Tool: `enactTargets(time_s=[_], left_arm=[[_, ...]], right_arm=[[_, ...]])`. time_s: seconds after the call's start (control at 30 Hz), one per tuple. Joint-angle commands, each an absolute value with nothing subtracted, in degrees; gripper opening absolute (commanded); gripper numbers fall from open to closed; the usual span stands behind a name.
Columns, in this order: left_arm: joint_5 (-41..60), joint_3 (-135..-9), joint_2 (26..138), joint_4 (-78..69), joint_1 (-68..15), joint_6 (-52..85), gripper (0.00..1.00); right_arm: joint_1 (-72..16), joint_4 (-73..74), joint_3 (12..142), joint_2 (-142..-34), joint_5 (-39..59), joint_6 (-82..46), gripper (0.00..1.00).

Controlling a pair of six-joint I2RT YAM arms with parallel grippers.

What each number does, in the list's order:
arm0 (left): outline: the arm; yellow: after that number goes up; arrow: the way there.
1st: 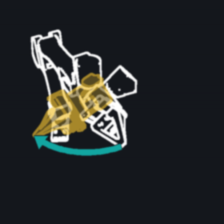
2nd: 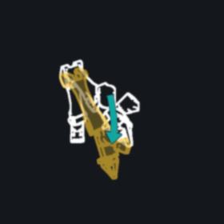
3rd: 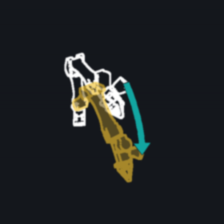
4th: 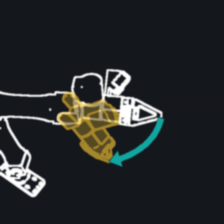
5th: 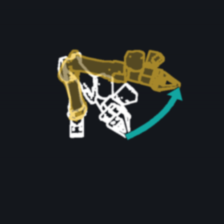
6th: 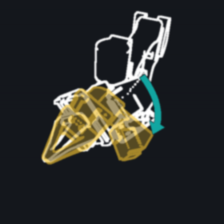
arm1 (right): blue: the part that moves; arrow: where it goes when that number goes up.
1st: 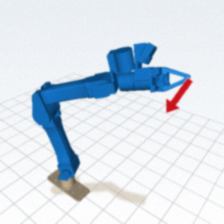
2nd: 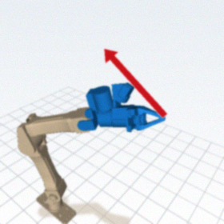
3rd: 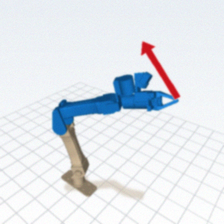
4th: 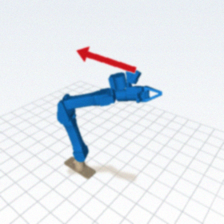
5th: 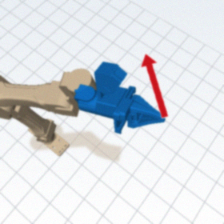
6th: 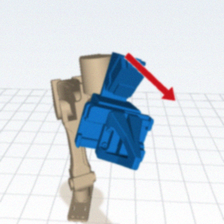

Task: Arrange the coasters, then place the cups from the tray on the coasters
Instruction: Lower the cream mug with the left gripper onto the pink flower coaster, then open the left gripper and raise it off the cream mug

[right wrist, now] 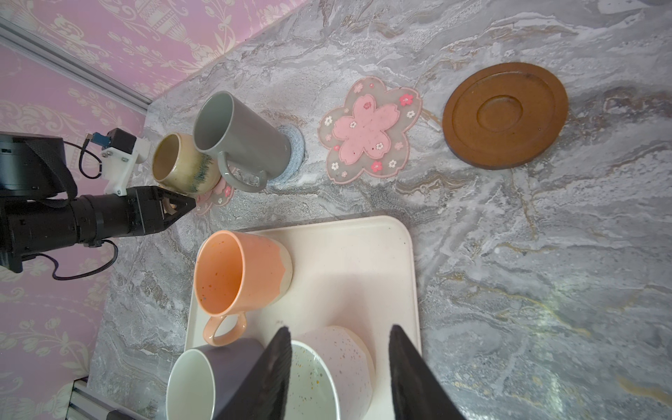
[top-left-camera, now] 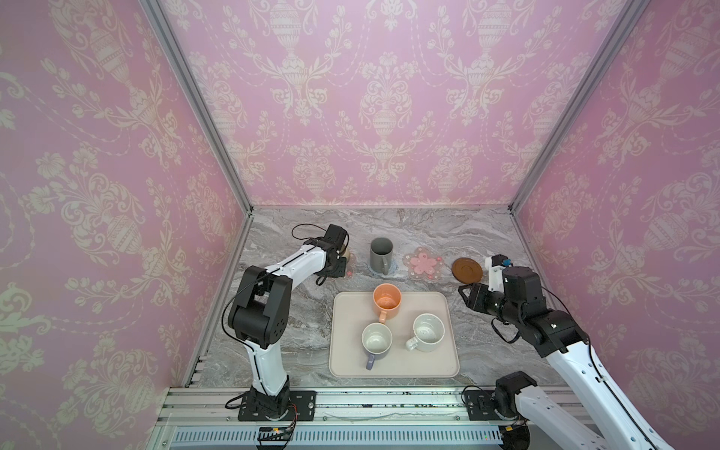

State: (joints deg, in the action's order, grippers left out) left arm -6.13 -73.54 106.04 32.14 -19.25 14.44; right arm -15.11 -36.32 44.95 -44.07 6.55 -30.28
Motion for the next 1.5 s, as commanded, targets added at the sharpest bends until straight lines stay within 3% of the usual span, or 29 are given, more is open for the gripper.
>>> enactTargets(time_s=[0.0, 0.3, 0.57, 1.1, 1.47], left_arm=[[-7.8, -72.0, 103.0, 30.8, -18.7, 16.0, 0.14], [-5.9, -68.9, 102.2, 28.9, -18.7, 18.2, 0.31], [-2.5, -68.1, 100.7, 27.2, -18.8, 20.1, 0.4], [-6.3, -65.7, 93.3, 32.7, -19.1, 21.4, 0.47], [-10.2, -58.8, 79.5, 37.3, -19.1, 23.9, 0.49]], right_arm=[[-14.9, -35.1, 45.2, -44.6, 6.8, -31.5, 0.45], [-15.0, -35.0, 44.5, -44.3, 7.5, -31.7, 0.45], [-14.9, -34.4, 44.3, -44.8, 9.7, -31.5, 0.45], [-14.9, -33.1, 43.7, -45.4, 11.9, -31.5, 0.5], [-14.9, -35.0, 43.3, -44.8, 9.6, -31.3, 0.54]])
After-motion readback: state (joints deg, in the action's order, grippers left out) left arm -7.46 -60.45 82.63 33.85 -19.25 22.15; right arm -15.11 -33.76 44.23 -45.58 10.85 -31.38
